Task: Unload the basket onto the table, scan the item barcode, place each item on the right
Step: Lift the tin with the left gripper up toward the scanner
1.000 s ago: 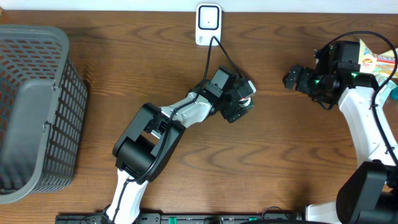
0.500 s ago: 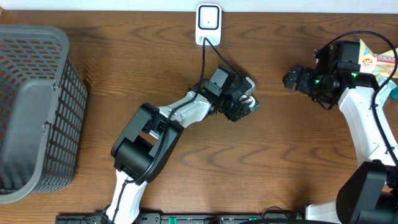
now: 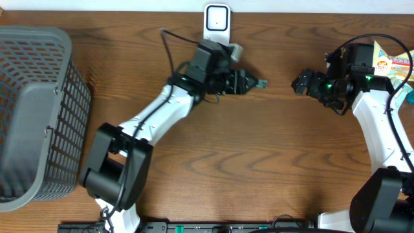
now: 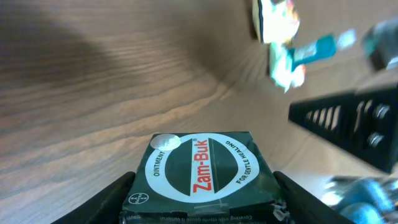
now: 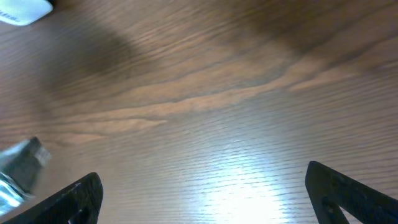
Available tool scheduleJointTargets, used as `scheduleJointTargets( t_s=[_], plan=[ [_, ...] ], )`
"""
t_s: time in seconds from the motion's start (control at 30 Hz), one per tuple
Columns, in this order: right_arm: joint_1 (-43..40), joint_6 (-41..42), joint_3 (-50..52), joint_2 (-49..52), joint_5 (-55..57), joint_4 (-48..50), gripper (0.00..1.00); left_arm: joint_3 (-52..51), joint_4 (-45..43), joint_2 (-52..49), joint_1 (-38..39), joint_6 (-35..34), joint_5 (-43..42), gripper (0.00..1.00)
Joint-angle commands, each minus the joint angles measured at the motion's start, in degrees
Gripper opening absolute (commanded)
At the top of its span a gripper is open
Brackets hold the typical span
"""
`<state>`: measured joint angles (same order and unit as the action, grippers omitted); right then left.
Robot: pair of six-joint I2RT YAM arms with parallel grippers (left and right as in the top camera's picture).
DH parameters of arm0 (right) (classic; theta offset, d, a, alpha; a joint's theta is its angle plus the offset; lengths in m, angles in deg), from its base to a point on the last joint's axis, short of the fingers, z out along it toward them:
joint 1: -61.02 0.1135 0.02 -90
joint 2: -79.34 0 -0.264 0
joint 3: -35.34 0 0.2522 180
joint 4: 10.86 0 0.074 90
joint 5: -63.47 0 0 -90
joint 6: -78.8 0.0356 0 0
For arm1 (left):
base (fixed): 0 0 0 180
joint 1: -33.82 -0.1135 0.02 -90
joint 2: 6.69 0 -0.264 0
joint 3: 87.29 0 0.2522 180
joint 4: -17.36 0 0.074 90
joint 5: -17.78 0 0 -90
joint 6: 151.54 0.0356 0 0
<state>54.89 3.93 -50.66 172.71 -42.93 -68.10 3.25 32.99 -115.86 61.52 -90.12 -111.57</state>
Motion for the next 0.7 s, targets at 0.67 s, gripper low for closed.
scheduleJointTargets(
  t_s=[0.67],
  plan=[
    [0.22, 0.7, 0.33, 0.74, -8.22, 0.33, 0.99, -0.13, 0.63, 0.5, -6.54, -33.9, -15.3, 0.62]
  ],
)
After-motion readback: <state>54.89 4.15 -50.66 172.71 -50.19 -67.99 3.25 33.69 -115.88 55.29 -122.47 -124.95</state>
